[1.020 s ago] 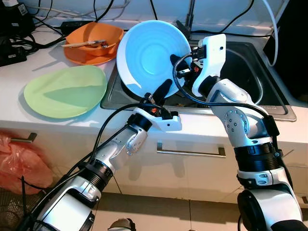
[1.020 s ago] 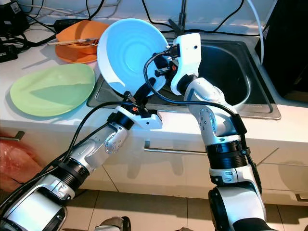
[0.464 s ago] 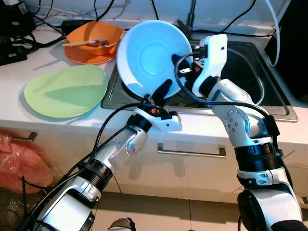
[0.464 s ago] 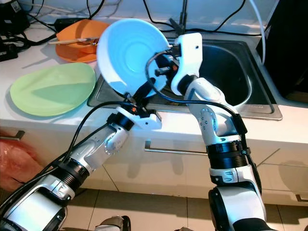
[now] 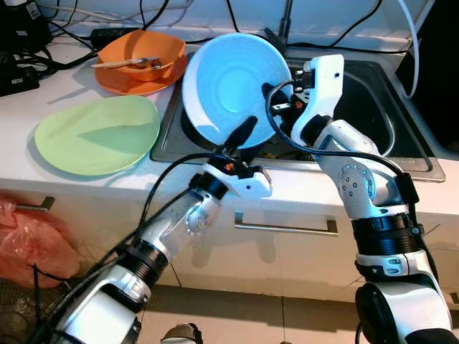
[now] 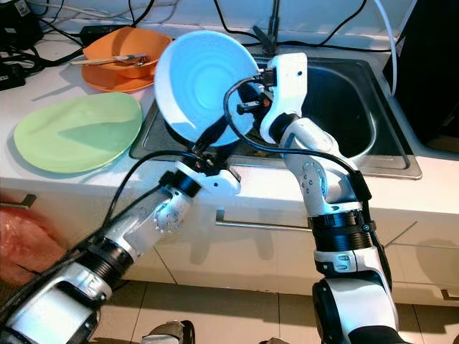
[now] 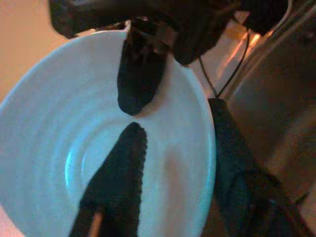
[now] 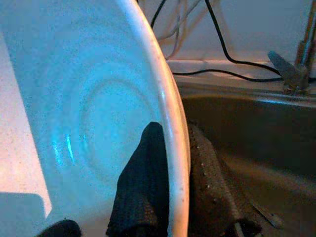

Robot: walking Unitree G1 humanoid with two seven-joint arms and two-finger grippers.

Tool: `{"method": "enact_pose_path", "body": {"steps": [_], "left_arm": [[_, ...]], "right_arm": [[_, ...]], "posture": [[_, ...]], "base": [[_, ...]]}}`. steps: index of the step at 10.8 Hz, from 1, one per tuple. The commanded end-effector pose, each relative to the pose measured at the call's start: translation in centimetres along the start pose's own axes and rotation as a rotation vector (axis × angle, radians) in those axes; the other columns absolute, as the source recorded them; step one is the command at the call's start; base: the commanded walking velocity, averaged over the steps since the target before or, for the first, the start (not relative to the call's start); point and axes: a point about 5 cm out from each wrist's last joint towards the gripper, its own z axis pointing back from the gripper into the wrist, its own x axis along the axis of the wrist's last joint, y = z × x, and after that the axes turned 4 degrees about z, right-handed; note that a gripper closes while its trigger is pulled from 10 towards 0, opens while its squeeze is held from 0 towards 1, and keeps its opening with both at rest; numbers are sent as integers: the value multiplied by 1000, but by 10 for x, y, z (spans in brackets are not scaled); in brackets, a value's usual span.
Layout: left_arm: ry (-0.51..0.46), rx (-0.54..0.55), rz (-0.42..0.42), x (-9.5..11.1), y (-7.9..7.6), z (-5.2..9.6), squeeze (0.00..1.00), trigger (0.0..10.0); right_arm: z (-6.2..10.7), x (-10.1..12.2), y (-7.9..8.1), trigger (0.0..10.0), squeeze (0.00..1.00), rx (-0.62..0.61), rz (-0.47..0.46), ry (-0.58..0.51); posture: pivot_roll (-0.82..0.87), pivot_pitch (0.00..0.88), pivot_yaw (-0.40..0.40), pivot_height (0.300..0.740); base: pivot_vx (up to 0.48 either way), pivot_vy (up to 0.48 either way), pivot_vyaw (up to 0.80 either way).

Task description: Kitchen organization

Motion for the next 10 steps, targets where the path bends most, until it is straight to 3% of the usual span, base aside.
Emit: {"method": "enact_pose_path", "body": {"steps": [1,2,4,6,8,10], "left_arm": [[-77,114,108,14,22,-11,1000,10000],[-68,136,235,22,29,-10,1000,10000],[-95,146,326,30,40,-10,1000,10000],[-83,154,476,35,63,-12,1000,10000],[23,154,549,21,76,-5,1000,10000],[165,143,637,2,80,9,1000,10000]], "right_arm": [[9,-22,-24,10000,0,-133,6,98],[10,-25,-25,10000,0,-155,-1,95],[14,-34,-28,10000,0,-206,-14,98],[18,-50,-31,10000,0,-256,-47,121],[18,-51,-29,10000,0,-266,-37,118],[18,-49,-37,10000,0,-319,-34,103]], "posture": [[49,104,0,740],[50,107,1,740],[62,117,6,740],[72,127,17,740],[79,133,23,740],[89,141,25,740]], "base": [[0,0,0],[0,0,0],[0,0,0],[0,0,0],[0,0,0],[0,0,0]]}}
